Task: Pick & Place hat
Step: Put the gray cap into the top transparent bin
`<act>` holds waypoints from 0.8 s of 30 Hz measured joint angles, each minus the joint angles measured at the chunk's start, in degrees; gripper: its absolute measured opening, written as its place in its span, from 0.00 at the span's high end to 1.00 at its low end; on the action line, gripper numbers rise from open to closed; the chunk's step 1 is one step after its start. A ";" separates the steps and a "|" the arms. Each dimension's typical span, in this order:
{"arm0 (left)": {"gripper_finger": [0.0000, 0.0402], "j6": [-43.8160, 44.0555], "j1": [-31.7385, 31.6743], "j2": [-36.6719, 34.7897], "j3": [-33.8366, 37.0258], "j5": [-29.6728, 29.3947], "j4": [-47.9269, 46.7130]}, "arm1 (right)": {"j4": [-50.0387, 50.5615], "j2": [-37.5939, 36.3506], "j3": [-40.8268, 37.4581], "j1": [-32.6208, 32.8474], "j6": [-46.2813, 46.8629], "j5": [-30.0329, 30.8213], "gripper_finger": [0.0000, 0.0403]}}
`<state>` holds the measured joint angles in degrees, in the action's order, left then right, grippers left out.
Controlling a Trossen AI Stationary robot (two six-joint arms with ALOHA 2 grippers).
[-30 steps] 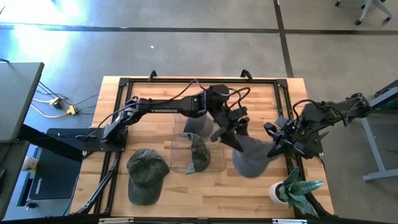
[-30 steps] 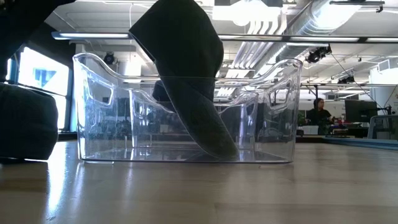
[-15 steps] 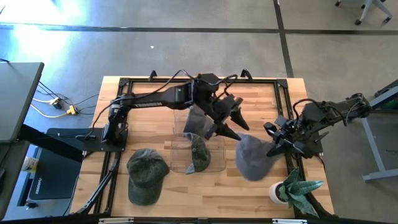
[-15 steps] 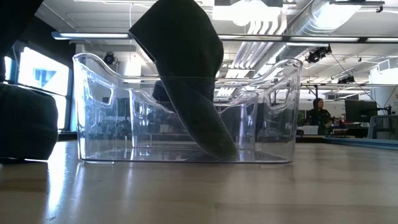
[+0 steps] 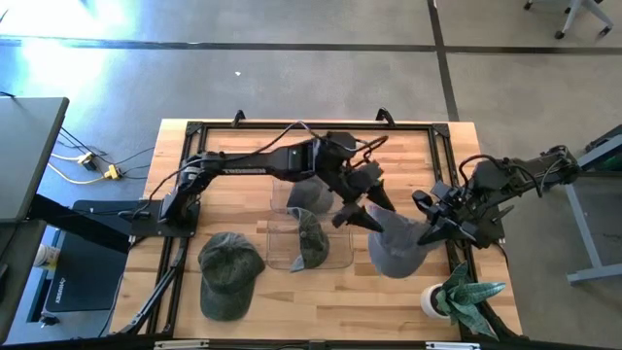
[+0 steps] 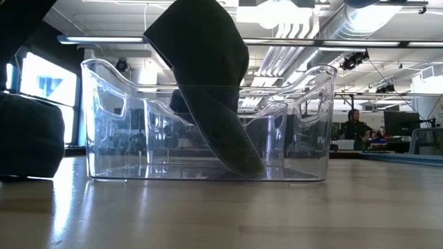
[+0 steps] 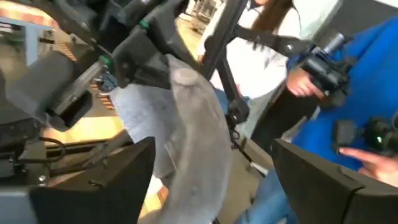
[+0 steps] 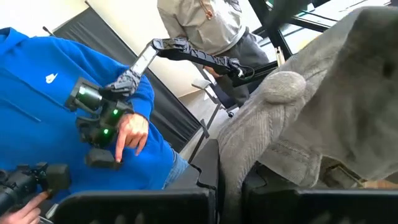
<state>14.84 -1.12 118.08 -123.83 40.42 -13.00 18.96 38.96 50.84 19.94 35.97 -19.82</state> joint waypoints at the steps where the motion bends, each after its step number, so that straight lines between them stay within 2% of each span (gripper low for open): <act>1: 0.19 0.47 0.33 0.03 -0.01 -0.84 1.11 | -0.05 0.02 0.01 0.01 0.00 0.03 0.99; 3: 0.17 0.56 0.55 1.10 -0.69 -1.47 4.84 | 0.04 0.04 0.01 0.01 0.02 0.09 0.99; 5: 0.16 2.60 0.63 1.75 -0.50 0.26 4.57 | 0.06 0.04 0.00 -0.01 -0.04 0.11 1.00; 9: 0.20 7.80 0.62 3.13 -0.04 3.33 6.46 | 0.06 0.04 0.01 0.00 -0.06 0.13 0.99; 16: 0.28 6.86 0.86 4.44 -0.09 -4.42 6.47 | 0.09 0.07 0.01 0.01 -0.18 0.18 0.99; 22: 0.28 6.54 0.78 3.89 -0.34 -4.44 6.89 | 0.08 0.04 0.01 0.01 -0.33 -0.02 0.99; 24: 0.28 7.54 0.81 4.03 -0.31 -2.39 6.70 | 0.08 0.04 0.01 0.00 -0.41 -0.04 0.99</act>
<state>22.37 -0.32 122.10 -124.14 38.04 -6.29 19.05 39.00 50.84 19.94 35.56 -19.86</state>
